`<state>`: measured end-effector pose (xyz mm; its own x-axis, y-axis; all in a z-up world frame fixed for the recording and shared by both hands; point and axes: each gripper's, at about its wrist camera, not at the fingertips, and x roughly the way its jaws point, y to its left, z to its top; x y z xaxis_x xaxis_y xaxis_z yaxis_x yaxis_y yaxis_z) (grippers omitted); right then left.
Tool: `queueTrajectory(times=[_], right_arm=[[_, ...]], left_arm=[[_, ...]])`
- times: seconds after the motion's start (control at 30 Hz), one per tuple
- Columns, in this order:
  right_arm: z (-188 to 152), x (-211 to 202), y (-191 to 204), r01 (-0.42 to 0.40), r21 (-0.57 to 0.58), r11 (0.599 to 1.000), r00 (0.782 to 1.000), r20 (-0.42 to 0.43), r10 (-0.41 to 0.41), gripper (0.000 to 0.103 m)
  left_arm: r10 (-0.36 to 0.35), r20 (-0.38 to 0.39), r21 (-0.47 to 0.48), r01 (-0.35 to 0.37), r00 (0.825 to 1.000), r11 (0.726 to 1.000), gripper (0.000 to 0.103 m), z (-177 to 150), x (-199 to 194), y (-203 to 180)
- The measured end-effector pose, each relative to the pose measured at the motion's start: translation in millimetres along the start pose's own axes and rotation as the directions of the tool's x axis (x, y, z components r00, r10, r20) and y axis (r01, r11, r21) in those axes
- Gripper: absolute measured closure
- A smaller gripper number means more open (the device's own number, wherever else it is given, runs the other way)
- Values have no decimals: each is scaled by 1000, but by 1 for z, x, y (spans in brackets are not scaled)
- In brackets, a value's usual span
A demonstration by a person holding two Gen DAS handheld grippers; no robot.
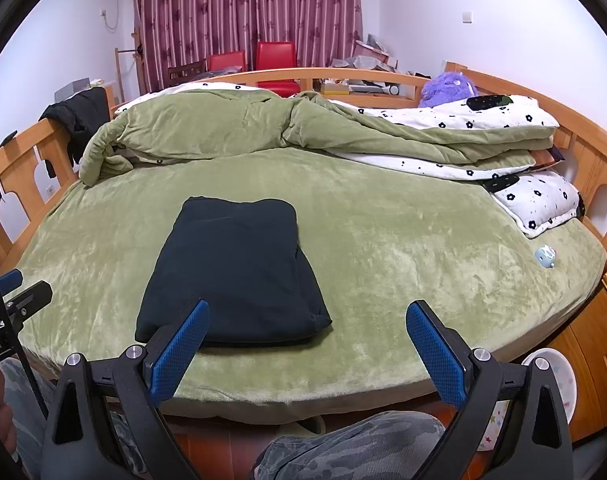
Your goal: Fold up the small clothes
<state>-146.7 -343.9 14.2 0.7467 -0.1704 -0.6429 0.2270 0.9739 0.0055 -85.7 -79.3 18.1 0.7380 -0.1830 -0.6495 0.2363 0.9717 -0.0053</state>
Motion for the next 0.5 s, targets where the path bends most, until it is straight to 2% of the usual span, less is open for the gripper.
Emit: queueTrajectory(times=[0.5], right_arm=[[-2,-3,5,-2,-15,1000,1000,9,2,6]], left_arm=[[-4,7,-16,4,1000,1000,18,2,-5,5]])
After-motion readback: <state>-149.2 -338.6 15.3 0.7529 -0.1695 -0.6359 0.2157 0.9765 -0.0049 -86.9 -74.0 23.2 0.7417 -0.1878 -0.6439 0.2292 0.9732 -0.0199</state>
